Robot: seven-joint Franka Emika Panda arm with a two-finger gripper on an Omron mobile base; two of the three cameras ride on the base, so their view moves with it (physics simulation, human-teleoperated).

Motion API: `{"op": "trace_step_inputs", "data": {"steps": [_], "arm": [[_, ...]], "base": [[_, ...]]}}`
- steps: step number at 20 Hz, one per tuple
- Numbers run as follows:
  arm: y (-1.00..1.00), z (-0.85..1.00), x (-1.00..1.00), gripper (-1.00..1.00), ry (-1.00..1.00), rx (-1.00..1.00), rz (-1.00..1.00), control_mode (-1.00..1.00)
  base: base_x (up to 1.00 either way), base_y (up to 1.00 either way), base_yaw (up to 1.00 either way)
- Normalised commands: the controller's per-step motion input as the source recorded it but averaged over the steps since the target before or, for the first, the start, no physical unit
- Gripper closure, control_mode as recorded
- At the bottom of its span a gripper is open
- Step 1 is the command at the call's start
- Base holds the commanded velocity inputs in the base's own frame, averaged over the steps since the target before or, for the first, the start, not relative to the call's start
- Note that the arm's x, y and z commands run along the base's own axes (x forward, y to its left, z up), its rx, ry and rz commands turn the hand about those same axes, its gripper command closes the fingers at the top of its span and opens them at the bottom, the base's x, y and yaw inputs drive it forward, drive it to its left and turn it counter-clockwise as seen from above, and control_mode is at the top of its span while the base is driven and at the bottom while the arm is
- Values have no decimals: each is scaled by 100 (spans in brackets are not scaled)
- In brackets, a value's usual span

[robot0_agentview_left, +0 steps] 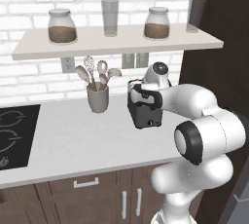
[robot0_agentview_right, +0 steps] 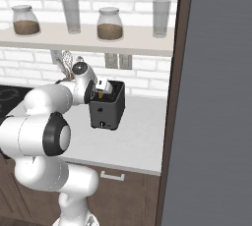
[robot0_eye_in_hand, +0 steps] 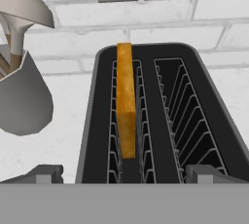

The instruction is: Start the toaster. Once the lever pops up, take the bread to the plate on the dining counter.

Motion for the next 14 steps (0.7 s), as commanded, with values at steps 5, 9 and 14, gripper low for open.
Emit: {"op": "trace_step_inputs", "data": {"steps": [5,9,14], "arm": [[0,0,0,-100,0,0,0,-100],[0,0,0,-100,0,0,0,-100],[0,0,0,-100,0,0,0,-100]], "base": [[0,0,0],[0,0,0],[0,0,0]]}}
